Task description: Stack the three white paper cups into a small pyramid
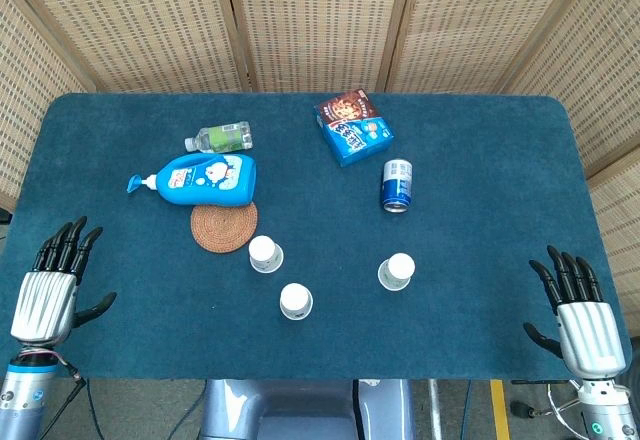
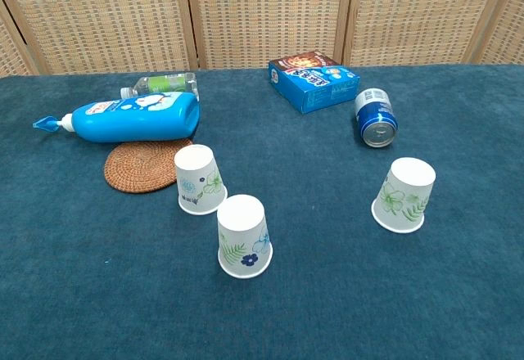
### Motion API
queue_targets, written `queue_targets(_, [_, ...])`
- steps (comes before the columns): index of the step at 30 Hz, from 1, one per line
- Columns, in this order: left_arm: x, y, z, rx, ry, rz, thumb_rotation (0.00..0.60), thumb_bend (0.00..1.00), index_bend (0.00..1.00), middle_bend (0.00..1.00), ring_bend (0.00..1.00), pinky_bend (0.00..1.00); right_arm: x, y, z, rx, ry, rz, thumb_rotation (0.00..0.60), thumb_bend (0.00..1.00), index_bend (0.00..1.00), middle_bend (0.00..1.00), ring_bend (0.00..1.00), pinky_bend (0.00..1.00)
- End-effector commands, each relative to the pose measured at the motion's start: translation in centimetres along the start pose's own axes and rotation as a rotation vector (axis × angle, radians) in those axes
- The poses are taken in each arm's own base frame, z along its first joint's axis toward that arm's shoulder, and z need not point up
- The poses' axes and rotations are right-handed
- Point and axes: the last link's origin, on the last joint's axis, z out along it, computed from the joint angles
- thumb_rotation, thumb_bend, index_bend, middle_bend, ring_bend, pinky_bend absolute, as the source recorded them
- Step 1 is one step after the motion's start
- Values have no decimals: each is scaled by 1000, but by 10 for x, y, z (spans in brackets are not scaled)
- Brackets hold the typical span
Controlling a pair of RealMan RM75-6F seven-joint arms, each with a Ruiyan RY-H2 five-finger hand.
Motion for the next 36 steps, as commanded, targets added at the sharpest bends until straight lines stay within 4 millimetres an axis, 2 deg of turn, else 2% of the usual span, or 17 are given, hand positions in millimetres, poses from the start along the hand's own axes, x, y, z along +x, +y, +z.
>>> queue_targets(1, [0, -1, 0, 5, -6, 3, 600, 193, 80, 0, 2, 112, 0, 0, 0, -2, -2, -2, 600, 134, 163, 0, 0, 108])
queue_targets(36, [2, 2, -2, -11, -57, 27, 600, 199, 81, 0, 0, 112, -1, 1, -1, -3, -22, 9, 600, 133, 158, 0, 0, 108])
